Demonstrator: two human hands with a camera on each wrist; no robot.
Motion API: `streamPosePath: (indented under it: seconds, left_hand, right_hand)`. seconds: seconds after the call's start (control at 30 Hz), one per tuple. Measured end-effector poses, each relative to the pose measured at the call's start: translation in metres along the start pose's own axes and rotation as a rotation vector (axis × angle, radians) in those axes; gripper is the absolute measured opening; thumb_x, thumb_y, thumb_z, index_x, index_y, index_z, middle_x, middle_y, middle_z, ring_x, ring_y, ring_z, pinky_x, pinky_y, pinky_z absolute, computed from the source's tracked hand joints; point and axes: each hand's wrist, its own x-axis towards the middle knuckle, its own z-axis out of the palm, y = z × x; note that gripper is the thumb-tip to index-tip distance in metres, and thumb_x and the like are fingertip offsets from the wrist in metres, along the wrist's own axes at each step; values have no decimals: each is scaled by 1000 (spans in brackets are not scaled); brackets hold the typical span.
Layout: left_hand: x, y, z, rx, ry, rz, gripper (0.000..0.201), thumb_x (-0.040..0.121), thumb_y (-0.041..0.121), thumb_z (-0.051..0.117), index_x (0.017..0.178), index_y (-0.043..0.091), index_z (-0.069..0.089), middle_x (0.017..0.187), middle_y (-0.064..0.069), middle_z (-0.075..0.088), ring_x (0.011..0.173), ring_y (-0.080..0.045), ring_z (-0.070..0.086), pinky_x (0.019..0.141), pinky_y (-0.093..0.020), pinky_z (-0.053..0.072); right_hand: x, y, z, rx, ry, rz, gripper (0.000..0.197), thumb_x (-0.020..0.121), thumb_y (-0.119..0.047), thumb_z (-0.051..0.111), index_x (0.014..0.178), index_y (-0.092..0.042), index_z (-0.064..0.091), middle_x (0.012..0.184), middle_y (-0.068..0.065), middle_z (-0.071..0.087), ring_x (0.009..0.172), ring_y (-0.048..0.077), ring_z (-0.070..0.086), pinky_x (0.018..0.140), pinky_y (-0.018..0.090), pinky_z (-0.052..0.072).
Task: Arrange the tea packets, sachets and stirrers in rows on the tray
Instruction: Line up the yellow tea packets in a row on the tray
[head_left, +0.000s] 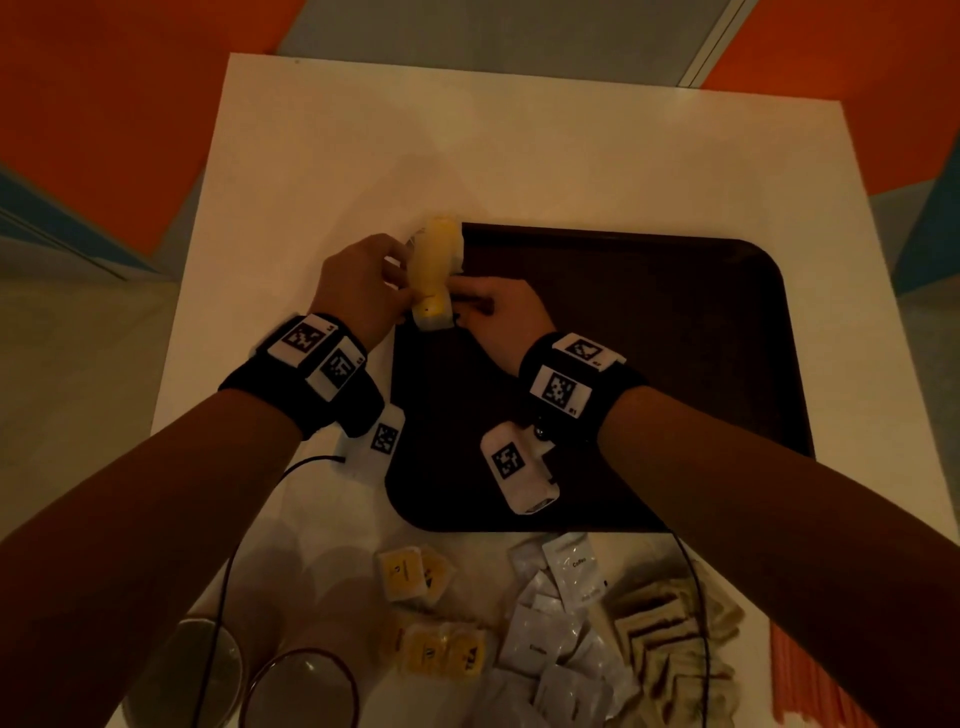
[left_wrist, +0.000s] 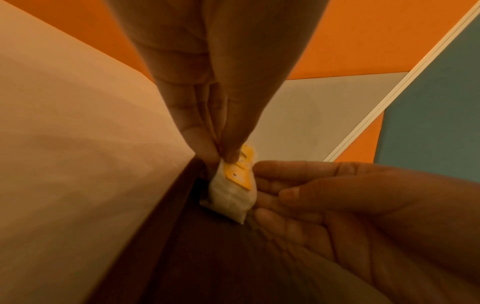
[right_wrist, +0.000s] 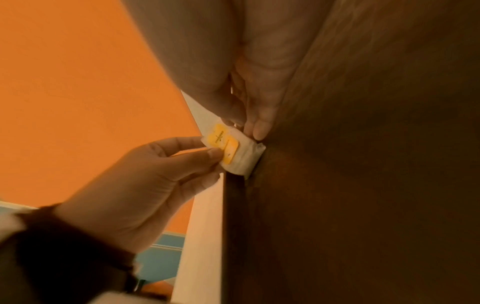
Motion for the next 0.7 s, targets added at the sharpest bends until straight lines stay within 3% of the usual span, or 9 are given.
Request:
streamPosePath:
  seconds: [0.13,0.23,0.33,0.43,0.57,0.7]
  left_hand:
    - [2,-1,0,129,13,25,19,80,20,69,96,14,63,94,-12,69,82,-28,65,81,-41,53]
    - [5,-1,0,120,27,38,18,80,14,68,97,8,65,98,-14,68,86,-29,65,84,-40,52]
    - [9,-1,-1,78,60,38,18,76,9,72,94,8,67,104,-11,67,87,-28,65,86,-39,52]
    - [13,-3,-3,109,80,46,21,73,15,76,93,12,69,105,-11,65,89,-28,64,87,-41,51]
    - [16,-7,-3,155,101,24,33,70,22,78,100,16,66,106,-10,61,85,-23,61,74,-29,43]
    - [15,-8,-3,65,94,-14,42,71,17,77,109,13,60,100,-3,61,77,-14,57,73,-24,41]
  right_hand:
    - [-2,-5,1,32,-34,12,34,92,-3,46,125,-6,57,131,14,56,122,28,51,105,41,41]
    - [0,-9,-3,-26,-11,6,39,88,4,44,124,-5,56,132,15,53,122,29,51,106,37,39]
    - [7,-10,-8,-118,8,20,47,86,5,44,131,-8,50,145,13,38,129,28,43,110,34,34]
    - [15,-14,-10,-111,-15,65,51,88,5,43,137,-10,42,151,10,28,133,25,39,111,32,31]
    - [25,-19,-7,-114,-48,60,52,87,6,41,137,-7,41,145,11,41,132,24,40,109,28,31]
    - [28,-19,-8,-91,-13,45,51,84,8,40,132,-9,49,137,11,50,128,25,45,105,27,34]
